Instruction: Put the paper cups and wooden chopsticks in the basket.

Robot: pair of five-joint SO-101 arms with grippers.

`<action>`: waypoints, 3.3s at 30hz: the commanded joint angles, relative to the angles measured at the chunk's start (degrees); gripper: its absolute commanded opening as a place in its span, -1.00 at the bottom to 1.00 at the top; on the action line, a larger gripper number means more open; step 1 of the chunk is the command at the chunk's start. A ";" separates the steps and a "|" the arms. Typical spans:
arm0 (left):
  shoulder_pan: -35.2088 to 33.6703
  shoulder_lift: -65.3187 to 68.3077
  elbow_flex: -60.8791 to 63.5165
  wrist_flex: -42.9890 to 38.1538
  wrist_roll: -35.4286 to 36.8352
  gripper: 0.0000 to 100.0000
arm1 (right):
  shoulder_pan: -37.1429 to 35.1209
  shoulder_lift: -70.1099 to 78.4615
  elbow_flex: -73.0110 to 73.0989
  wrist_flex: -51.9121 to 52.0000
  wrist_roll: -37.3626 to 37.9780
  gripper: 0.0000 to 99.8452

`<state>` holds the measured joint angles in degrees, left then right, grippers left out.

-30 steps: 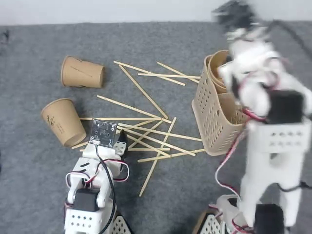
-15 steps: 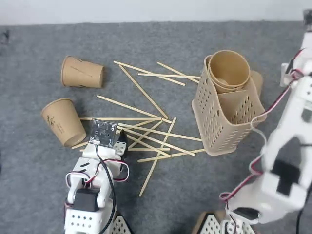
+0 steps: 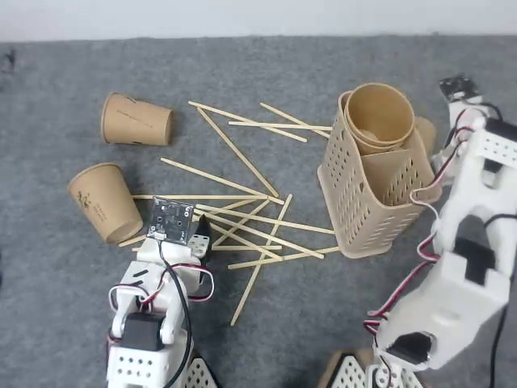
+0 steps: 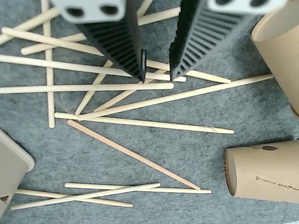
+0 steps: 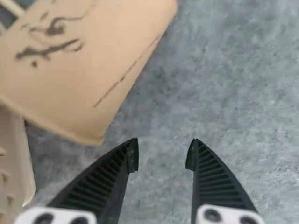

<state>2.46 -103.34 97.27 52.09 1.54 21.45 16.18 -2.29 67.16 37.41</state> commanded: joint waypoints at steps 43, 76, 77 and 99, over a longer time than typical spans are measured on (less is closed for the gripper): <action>0.53 -0.53 -0.84 0.26 -0.53 -0.82 | -6.73 -18.07 42.20 -54.02 6.77 -0.63; 0.53 -0.53 -0.84 0.26 -0.53 -0.82 | 3.65 -15.25 30.51 -61.32 -14.24 -0.98; 0.53 -0.53 -0.84 0.26 -0.53 -0.82 | 4.35 -16.84 29.89 -59.74 -14.77 -0.98; 0.53 -0.53 -0.84 0.35 -0.53 -0.82 | -6.90 -37.93 -16.62 11.74 -19.78 -0.98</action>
<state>2.46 -103.34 97.27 52.09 1.54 19.08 -19.25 -8.88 69.01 18.42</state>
